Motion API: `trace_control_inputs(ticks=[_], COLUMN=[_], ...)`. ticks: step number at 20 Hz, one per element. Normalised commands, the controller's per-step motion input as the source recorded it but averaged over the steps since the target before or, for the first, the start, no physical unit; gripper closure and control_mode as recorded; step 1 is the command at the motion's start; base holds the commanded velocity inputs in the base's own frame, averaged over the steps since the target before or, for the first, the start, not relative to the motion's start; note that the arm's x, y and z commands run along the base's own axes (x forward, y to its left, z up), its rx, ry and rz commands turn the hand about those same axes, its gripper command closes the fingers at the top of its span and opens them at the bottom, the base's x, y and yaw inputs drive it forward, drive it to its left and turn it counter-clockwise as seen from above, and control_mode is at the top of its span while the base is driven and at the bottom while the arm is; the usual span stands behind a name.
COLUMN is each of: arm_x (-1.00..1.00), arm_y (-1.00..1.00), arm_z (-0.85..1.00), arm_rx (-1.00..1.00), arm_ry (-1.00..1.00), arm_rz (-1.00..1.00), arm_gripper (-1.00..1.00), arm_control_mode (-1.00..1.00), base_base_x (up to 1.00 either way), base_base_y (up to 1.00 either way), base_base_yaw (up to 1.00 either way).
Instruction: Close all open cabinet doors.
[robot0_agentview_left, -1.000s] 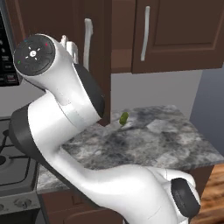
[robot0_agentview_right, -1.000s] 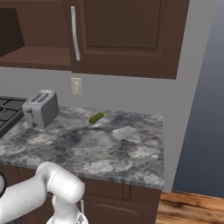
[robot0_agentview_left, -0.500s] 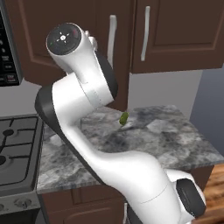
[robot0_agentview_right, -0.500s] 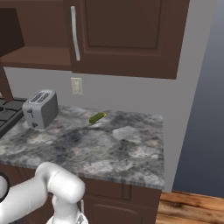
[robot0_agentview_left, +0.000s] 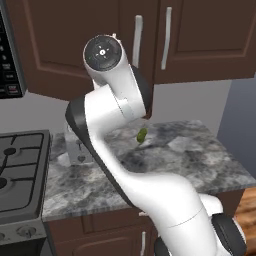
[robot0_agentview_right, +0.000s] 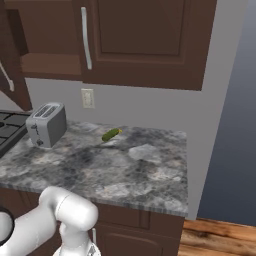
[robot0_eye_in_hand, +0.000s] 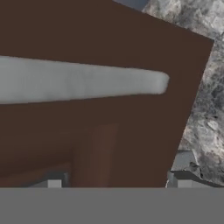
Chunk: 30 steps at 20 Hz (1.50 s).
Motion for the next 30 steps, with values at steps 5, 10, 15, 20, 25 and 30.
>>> trace_control_inputs(ticks=[5,10,15,20,25,30], arm_x=[0.68,0.73,0.69,0.58,0.44,0.66], arm_y=[-0.14,-0.04,0.0,0.0,0.01,0.0], arm_z=[0.01,0.0,-0.03,-0.11,-0.07,-0.04], arm_rx=[0.11,0.1,0.08,0.02,0.0,0.0], arm_ry=[0.0,0.0,0.0,-0.03,-0.23,-0.13], arm_rz=[0.0,0.0,0.0,0.0,0.0,0.0], arm_gripper=[-1.0,-1.0,-1.0,-1.0,-1.0,-1.0], arm_control_mode=[-1.0,-1.0,-1.0,-1.0,-1.0,-1.0], base_base_x=[0.0,0.0,0.0,0.0,0.0,0.0], base_base_y=[0.0,0.0,0.0,0.0,0.0,0.0], base_base_yaw=[0.0,0.0,0.0,0.0,0.0,0.0])
